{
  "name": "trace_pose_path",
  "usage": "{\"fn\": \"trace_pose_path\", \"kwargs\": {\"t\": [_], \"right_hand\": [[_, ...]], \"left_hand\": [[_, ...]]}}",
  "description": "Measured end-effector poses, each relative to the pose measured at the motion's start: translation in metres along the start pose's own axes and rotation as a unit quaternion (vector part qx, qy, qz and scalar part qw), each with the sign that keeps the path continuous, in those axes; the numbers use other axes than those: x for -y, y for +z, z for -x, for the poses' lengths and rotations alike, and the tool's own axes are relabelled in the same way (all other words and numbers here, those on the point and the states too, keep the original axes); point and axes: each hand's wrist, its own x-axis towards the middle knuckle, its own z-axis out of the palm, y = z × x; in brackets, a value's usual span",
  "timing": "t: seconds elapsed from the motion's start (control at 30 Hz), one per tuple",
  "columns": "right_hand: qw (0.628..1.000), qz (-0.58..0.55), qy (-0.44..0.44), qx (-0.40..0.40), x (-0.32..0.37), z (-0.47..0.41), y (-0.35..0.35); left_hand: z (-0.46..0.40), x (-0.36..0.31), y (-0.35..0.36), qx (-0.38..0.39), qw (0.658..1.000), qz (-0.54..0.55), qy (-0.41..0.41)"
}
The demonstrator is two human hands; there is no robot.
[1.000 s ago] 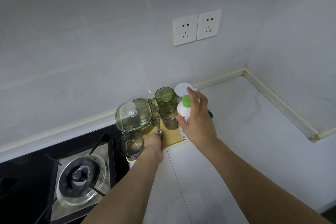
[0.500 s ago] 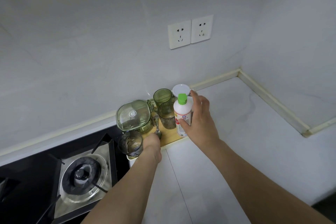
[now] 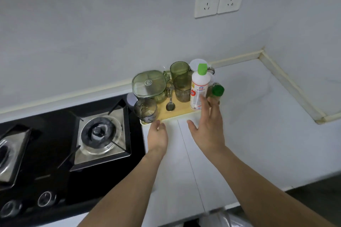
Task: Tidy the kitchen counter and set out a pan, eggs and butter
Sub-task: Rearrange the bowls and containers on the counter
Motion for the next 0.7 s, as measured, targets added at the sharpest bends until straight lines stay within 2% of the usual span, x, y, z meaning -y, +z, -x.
{"fn": "trace_pose_path", "kwargs": {"t": [0.2,0.33,0.7], "right_hand": [[0.999,0.018,-0.007,0.045,0.043,0.03,0.016],[0.997,0.011,-0.045,0.054,0.086,0.053,0.023],[0.979,-0.052,-0.175,0.087,0.253,0.163,0.06]], "left_hand": [[0.016,0.03,-0.053,-0.03,0.995,-0.039,0.081],[0.03,0.042,-0.102,-0.059,0.988,-0.045,0.134],[0.088,0.106,-0.3,-0.192,0.969,0.019,0.155]]}}
